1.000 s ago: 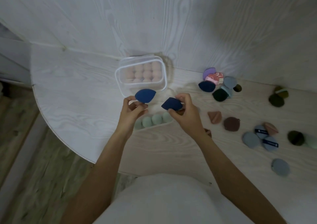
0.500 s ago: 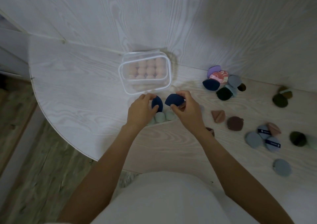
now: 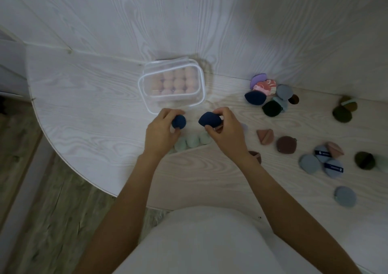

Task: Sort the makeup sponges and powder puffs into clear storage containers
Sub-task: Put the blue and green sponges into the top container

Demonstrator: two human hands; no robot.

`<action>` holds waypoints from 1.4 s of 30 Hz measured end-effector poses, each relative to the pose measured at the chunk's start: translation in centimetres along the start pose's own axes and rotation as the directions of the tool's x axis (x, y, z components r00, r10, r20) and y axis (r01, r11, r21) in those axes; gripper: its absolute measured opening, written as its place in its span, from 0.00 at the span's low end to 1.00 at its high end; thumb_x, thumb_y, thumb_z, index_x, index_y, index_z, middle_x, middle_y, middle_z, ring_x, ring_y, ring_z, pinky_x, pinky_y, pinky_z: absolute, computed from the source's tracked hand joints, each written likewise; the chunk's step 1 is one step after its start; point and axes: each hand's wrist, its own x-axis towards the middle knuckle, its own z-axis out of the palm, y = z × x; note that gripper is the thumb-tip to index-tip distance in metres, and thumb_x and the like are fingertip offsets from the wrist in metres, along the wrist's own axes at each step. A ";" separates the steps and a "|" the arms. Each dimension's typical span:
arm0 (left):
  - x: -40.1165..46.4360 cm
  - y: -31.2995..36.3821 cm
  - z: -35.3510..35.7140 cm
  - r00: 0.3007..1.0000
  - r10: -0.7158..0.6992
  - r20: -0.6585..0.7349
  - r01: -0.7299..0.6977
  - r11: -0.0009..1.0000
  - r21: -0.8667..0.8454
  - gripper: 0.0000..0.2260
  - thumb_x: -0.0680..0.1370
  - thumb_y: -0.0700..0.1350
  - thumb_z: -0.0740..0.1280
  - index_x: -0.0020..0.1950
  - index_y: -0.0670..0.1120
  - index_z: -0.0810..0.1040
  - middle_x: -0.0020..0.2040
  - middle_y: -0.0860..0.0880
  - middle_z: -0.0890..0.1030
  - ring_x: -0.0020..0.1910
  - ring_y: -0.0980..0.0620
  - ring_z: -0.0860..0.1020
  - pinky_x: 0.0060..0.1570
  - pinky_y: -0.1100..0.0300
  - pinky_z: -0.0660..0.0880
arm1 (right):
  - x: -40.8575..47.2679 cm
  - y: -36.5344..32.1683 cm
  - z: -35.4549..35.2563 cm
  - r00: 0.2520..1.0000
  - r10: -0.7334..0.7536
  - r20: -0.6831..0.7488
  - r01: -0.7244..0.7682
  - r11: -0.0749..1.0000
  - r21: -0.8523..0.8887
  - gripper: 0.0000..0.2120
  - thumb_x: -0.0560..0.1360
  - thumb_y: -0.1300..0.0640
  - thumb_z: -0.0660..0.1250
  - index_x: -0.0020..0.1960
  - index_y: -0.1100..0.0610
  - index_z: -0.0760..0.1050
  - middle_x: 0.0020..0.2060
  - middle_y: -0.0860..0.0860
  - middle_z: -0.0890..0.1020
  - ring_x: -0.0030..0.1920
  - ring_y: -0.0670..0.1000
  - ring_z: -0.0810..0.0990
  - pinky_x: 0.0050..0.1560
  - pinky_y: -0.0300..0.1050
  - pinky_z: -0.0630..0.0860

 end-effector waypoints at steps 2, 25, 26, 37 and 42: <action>-0.5 -1.1 -0.8 0.998 0.052 0.047 -0.058 0.992 0.113 0.15 0.67 0.34 0.71 0.51 0.47 0.80 0.51 0.50 0.79 0.40 0.49 0.79 0.33 0.61 0.71 | 0.0 0.1 0.0 1.000 0.006 -0.002 -0.006 1.000 0.007 0.15 0.71 0.59 0.70 0.54 0.59 0.70 0.48 0.52 0.76 0.43 0.51 0.76 0.42 0.43 0.75; -3.9 0.2 0.2 0.978 -0.145 0.147 0.077 0.917 0.391 0.20 0.75 0.57 0.64 0.61 0.46 0.74 0.58 0.47 0.78 0.53 0.47 0.78 0.66 0.45 0.60 | 1.4 -3.1 2.4 0.964 -0.129 0.234 0.226 0.861 -0.456 0.14 0.77 0.49 0.61 0.58 0.56 0.69 0.42 0.51 0.80 0.38 0.52 0.78 0.33 0.43 0.68; -4.1 0.2 0.2 0.974 -0.160 0.162 0.086 0.917 0.390 0.23 0.74 0.59 0.64 0.63 0.46 0.73 0.60 0.49 0.76 0.56 0.48 0.77 0.68 0.43 0.56 | 1.7 -3.2 2.9 0.957 -0.127 0.262 0.255 0.799 -0.545 0.14 0.78 0.48 0.60 0.57 0.57 0.68 0.41 0.53 0.81 0.38 0.54 0.79 0.32 0.44 0.68; -4.1 0.3 0.4 0.972 -0.145 0.187 0.111 0.977 0.180 0.36 0.66 0.58 0.74 0.68 0.43 0.68 0.63 0.45 0.73 0.57 0.44 0.73 0.54 0.54 0.70 | 1.8 -2.2 4.3 0.950 -0.106 0.295 0.267 0.767 -0.584 0.16 0.74 0.49 0.65 0.56 0.59 0.72 0.42 0.56 0.81 0.51 0.56 0.72 0.45 0.46 0.67; -3.5 0.8 1.0 0.981 -0.097 0.168 0.059 0.975 0.216 0.35 0.65 0.58 0.75 0.66 0.42 0.71 0.60 0.44 0.75 0.55 0.43 0.75 0.56 0.52 0.70 | 2.2 -2.1 3.9 0.965 -0.095 0.246 0.239 0.712 -0.660 0.14 0.76 0.50 0.63 0.55 0.59 0.72 0.44 0.57 0.80 0.52 0.55 0.72 0.45 0.44 0.65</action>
